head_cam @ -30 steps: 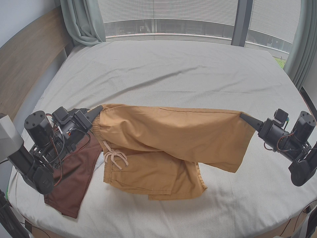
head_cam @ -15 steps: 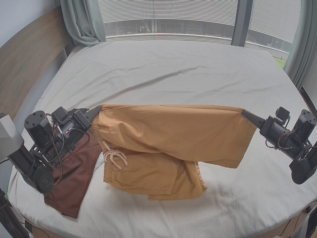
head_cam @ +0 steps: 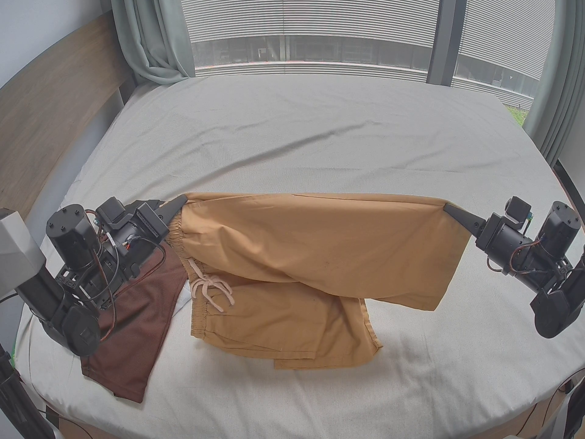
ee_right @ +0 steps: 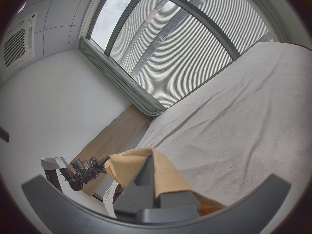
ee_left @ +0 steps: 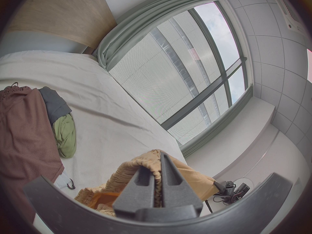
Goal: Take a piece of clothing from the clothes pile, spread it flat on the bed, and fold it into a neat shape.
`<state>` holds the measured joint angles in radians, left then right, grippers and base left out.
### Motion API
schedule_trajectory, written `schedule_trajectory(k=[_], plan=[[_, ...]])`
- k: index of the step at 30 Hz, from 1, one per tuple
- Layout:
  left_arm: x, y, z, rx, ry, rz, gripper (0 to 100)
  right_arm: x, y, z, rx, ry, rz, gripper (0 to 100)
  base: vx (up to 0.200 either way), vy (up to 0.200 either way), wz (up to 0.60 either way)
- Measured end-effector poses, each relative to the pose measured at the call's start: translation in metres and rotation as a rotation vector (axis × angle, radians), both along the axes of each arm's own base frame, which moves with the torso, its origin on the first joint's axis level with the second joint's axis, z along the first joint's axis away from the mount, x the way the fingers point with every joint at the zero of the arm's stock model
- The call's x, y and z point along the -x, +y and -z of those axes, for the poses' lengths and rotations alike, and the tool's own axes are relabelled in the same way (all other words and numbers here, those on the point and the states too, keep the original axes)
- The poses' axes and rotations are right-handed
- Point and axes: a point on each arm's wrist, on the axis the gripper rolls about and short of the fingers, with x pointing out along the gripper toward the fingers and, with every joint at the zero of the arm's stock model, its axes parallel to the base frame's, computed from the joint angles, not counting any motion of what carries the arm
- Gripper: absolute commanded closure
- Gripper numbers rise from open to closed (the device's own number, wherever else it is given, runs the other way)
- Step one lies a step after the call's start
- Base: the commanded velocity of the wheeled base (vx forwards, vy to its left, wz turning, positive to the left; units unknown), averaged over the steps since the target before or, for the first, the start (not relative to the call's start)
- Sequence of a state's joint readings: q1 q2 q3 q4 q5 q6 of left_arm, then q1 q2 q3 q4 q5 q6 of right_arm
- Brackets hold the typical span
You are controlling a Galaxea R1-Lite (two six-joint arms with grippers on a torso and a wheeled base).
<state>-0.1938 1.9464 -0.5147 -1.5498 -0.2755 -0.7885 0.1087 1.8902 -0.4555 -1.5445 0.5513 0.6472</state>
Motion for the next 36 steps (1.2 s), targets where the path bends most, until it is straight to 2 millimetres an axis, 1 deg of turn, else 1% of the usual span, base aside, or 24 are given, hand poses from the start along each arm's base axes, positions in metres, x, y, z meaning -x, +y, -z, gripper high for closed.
schedule_trajectory(k=[5,11,25,29,36], plan=[[-0.004,0.000,0.004,-0.008,0.006,-0.009,100,-0.012,0.000,0.001,0.000,-0.012,0.005,100,0.000,0.000,0.00],[-0.015,0.001,0.009,-0.011,0.007,-0.028,100,-0.030,-0.002,0.001,-0.003,-0.040,0.012,100,0.000,0.000,0.00],[-0.040,-0.001,0.018,-0.002,-0.003,-0.038,100,-0.078,-0.001,0.014,-0.012,-0.077,0.027,100,0.000,0.000,0.00],[-0.050,-0.003,0.019,0.003,-0.023,-0.037,100,-0.091,0.000,0.019,-0.021,-0.084,0.028,100,0.000,0.000,0.00],[-0.070,-0.003,0.028,0.006,-0.036,-0.047,100,-0.103,-0.001,0.028,-0.044,-0.066,0.021,100,0.000,0.000,0.00]])
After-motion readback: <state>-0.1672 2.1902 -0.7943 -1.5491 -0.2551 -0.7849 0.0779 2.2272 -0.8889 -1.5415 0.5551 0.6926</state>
